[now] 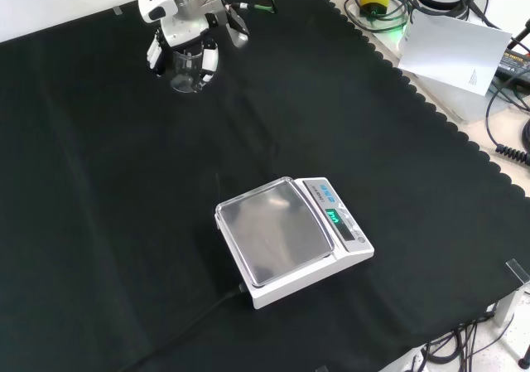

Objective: Put the beaker on the electronic balance.

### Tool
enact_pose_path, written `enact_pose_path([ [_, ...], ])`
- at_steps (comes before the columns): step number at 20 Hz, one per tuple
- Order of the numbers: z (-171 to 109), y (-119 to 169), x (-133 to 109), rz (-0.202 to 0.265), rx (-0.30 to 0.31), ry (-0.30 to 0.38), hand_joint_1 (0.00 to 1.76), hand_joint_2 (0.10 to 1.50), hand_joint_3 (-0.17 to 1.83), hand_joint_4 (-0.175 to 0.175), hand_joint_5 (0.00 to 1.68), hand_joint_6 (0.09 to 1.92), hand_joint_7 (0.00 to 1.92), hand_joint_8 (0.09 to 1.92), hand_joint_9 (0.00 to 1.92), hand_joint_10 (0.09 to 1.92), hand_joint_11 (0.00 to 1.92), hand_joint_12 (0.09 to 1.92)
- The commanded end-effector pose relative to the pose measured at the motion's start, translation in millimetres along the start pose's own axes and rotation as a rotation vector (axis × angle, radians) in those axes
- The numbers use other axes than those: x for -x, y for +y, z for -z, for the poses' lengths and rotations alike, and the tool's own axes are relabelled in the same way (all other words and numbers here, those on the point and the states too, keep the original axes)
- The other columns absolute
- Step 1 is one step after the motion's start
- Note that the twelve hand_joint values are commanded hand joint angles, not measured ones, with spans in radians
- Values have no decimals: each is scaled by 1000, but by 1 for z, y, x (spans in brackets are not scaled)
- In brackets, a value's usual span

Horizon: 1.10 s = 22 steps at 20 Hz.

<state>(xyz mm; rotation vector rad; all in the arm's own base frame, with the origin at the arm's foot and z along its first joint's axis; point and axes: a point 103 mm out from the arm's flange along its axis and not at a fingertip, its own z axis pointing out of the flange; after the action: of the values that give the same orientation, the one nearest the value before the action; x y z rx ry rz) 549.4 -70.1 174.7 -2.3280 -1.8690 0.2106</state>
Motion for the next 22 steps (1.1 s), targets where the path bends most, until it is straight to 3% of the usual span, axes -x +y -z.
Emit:
enact_pose_path([
  [1,9,3,-49,88,-6,-10,1217,748,849,19,948,1265,909,1438,1268,1176,1479,751],
  [5,15,0,-122,183,-16,-19,1218,743,857,20,950,1265,912,1437,1279,1175,1479,753],
  [9,14,-13,-208,328,-27,-48,1219,739,862,21,952,1265,916,1435,1289,1174,1479,754],
  [13,14,-29,-272,447,-36,-53,1220,735,867,20,956,1262,917,1436,1294,1171,1479,754],
  [17,7,-46,-314,532,-52,-41,1222,725,879,20,960,1258,927,1429,1300,1166,1479,756],
  [22,-9,-60,-332,590,-81,-42,1222,723,882,20,960,1257,930,1427,1307,1166,1479,756],
])
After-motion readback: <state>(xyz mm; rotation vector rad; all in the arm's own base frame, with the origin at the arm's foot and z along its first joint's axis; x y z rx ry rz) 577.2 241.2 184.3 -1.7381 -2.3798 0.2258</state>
